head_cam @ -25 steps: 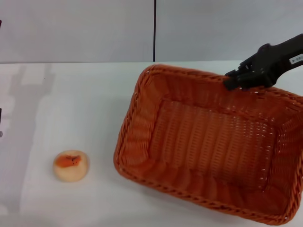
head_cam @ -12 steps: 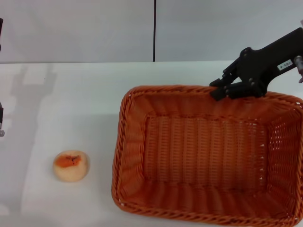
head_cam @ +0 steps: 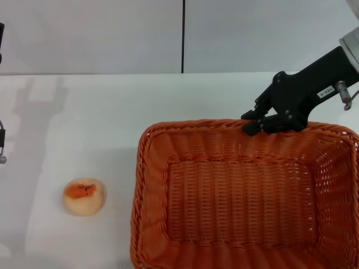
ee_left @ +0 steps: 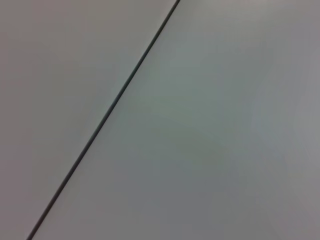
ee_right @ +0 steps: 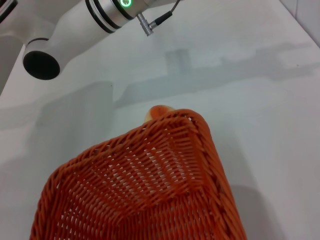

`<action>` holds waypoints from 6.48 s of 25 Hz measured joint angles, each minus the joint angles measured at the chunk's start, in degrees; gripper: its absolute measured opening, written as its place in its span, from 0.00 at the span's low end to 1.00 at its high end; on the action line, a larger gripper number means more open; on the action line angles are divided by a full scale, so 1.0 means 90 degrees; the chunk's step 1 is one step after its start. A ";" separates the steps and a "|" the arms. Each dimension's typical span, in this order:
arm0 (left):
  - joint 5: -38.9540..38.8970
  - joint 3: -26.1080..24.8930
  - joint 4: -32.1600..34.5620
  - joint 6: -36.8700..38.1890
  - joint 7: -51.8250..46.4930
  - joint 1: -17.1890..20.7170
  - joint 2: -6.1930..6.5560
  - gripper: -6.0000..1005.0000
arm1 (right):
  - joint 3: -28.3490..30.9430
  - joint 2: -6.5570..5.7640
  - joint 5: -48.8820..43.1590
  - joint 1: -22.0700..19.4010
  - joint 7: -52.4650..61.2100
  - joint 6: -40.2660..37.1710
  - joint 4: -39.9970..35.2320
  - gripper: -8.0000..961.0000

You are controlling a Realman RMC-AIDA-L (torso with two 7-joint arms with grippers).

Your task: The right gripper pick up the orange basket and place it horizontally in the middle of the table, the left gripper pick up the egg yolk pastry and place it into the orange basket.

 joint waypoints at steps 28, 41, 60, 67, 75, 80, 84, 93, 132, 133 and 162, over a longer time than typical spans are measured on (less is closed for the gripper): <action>-0.0022 0.0358 0.0070 0.0138 -0.0383 0.0311 0.0029 0.78 | 0.1550 0.0160 0.3392 -0.1879 -0.1047 0.0727 -0.0742 0.57; 0.0297 0.0530 0.0857 0.0832 -0.0855 0.0499 0.0070 0.78 | 0.3522 0.0571 0.6019 -0.3792 -0.2832 0.0814 0.0746 0.58; 0.1157 0.4468 0.4276 0.2059 -0.3431 0.0431 0.0786 0.78 | 0.4457 0.0583 0.6055 -0.4287 -0.3415 0.1334 0.1697 0.59; 0.1164 0.4923 0.4389 0.1772 -0.3473 0.0788 0.0546 0.78 | 0.4457 0.0596 0.6058 -0.4144 -0.3422 0.1504 0.1710 0.60; 0.1164 0.5437 0.4313 0.1064 -0.3498 0.0916 0.0363 0.78 | 0.4404 0.0586 0.6030 -0.3909 -0.3533 0.1745 0.1818 0.60; 0.1162 0.5715 0.4306 0.0857 -0.3527 0.0966 0.0328 0.78 | 0.4399 0.0599 0.6026 -0.3865 -0.3635 0.1795 0.1832 0.61; 0.1161 0.5940 0.4303 0.0709 -0.3632 0.0975 0.0327 0.78 | 0.4394 0.0599 0.6020 -0.3849 -0.3636 0.1802 0.1856 0.61; 0.1161 0.6287 0.4304 0.0455 -0.3758 0.0945 0.0286 0.76 | 0.4372 0.0598 0.6007 -0.3855 -0.3636 0.1803 0.1859 0.61; -0.0052 0.5095 0.3939 0.0801 -0.3623 0.0042 0.0120 0.09 | 0.4369 0.0592 0.5997 -0.3851 -0.3739 0.1775 0.2140 0.64; -0.0010 0.5232 0.3694 0.1119 -0.3675 -0.0416 0.0099 0.08 | 0.4369 0.0595 0.5996 -0.3859 -0.3740 0.1765 0.2157 0.64; -0.2153 0.4722 0.2334 0.1573 -0.1904 0.0181 0.0055 0.61 | 0.4365 0.0656 0.6053 -0.3923 -0.3761 0.1748 0.2189 0.66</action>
